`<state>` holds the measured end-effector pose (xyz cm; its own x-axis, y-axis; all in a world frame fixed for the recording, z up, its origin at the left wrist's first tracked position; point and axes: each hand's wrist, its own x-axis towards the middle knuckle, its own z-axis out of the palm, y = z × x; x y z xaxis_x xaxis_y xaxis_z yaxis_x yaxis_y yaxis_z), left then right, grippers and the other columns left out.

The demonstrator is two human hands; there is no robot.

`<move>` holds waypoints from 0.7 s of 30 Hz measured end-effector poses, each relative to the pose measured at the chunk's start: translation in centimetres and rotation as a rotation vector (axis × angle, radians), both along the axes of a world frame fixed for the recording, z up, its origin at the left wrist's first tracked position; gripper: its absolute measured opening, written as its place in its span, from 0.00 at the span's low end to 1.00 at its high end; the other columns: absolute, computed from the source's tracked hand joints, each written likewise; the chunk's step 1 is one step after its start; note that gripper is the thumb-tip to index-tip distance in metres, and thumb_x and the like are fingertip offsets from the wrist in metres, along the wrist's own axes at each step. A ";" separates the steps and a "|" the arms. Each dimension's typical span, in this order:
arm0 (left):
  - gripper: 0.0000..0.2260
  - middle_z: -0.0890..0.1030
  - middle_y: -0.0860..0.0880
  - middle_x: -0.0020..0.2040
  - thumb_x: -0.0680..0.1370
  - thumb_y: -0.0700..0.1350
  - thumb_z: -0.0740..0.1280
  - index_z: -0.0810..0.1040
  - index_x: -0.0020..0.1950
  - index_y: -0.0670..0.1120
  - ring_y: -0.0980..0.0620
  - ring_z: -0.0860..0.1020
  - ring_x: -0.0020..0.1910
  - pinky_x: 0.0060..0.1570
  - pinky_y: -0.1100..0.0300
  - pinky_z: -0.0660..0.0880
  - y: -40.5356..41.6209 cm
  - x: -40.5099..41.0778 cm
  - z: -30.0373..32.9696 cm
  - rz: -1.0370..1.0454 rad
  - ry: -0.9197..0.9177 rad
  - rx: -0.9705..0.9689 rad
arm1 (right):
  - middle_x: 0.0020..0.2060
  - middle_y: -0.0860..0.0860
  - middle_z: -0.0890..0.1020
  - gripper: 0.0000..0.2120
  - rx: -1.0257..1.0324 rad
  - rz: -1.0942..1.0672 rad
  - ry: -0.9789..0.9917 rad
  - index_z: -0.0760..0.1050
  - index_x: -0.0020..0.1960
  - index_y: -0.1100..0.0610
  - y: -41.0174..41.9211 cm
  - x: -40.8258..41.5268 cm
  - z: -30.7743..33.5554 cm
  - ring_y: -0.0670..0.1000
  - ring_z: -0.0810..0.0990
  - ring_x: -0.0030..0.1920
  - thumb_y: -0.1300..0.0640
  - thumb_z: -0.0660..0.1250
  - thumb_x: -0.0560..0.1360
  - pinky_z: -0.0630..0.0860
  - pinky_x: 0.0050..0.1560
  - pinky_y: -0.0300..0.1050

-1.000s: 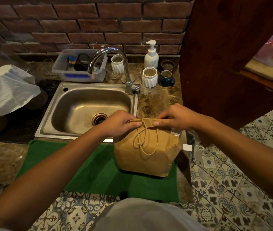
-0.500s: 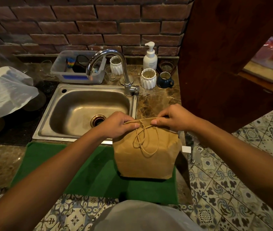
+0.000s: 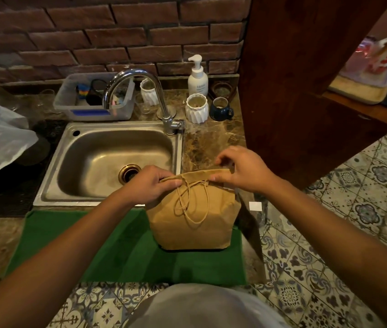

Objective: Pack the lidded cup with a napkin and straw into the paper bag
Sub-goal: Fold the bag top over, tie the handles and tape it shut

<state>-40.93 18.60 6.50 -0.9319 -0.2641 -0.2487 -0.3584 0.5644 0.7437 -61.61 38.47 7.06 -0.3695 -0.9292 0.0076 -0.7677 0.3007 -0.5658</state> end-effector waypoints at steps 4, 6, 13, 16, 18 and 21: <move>0.13 0.80 0.55 0.30 0.81 0.50 0.69 0.86 0.41 0.45 0.62 0.75 0.29 0.32 0.66 0.68 0.0 0.0 -0.2 0.001 -0.023 -0.005 | 0.46 0.47 0.81 0.15 -0.103 0.187 0.341 0.81 0.57 0.47 -0.1 3.1 0.8 0.50 0.79 0.48 0.40 0.64 0.78 0.76 0.44 0.47; 0.13 0.81 0.51 0.32 0.81 0.50 0.69 0.86 0.41 0.44 0.61 0.75 0.30 0.32 0.65 0.69 0.0 -0.3 -0.2 -0.005 -0.027 0.002 | 0.45 0.46 0.86 0.19 -0.039 0.331 0.377 0.77 0.66 0.39 -0.5 4.2 0.3 0.50 0.84 0.44 0.40 0.56 0.80 0.75 0.39 0.42; 0.16 0.76 0.61 0.27 0.81 0.49 0.69 0.79 0.32 0.55 0.63 0.73 0.29 0.32 0.67 0.67 -0.3 0.2 0.1 -0.001 -0.003 -0.038 | 0.44 0.46 0.86 0.12 0.217 0.440 0.350 0.81 0.58 0.42 -1.3 3.9 1.7 0.51 0.83 0.45 0.47 0.62 0.79 0.69 0.39 0.44; 0.15 0.77 0.62 0.28 0.81 0.50 0.69 0.79 0.34 0.57 0.62 0.74 0.30 0.32 0.67 0.67 -0.5 0.5 0.0 -0.006 0.018 -0.073 | 0.45 0.44 0.87 0.15 0.252 0.416 0.317 0.84 0.56 0.42 -1.1 3.2 2.1 0.48 0.83 0.44 0.45 0.60 0.78 0.71 0.40 0.43; 0.14 0.77 0.59 0.28 0.81 0.52 0.68 0.80 0.35 0.54 0.61 0.74 0.30 0.32 0.66 0.66 -0.6 0.5 -0.2 -0.011 0.024 -0.092 | 0.46 0.42 0.88 0.16 0.258 0.412 0.251 0.84 0.57 0.41 -0.9 2.9 2.1 0.45 0.81 0.41 0.46 0.60 0.77 0.68 0.39 0.42; 0.15 0.76 0.56 0.29 0.81 0.53 0.68 0.81 0.35 0.51 0.60 0.73 0.30 0.33 0.61 0.67 -0.6 0.4 -0.4 -0.019 0.029 -0.114 | 0.42 0.41 0.86 0.15 0.251 0.410 0.174 0.83 0.60 0.39 -0.7 3.1 2.5 0.40 0.74 0.34 0.49 0.62 0.78 0.66 0.37 0.41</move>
<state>-40.57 18.02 6.08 -0.9434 -0.2710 -0.1913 -0.3261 0.6524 0.6841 -58.54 37.74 9.58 0.0124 -0.9786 -0.2054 -0.9274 0.0655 -0.3682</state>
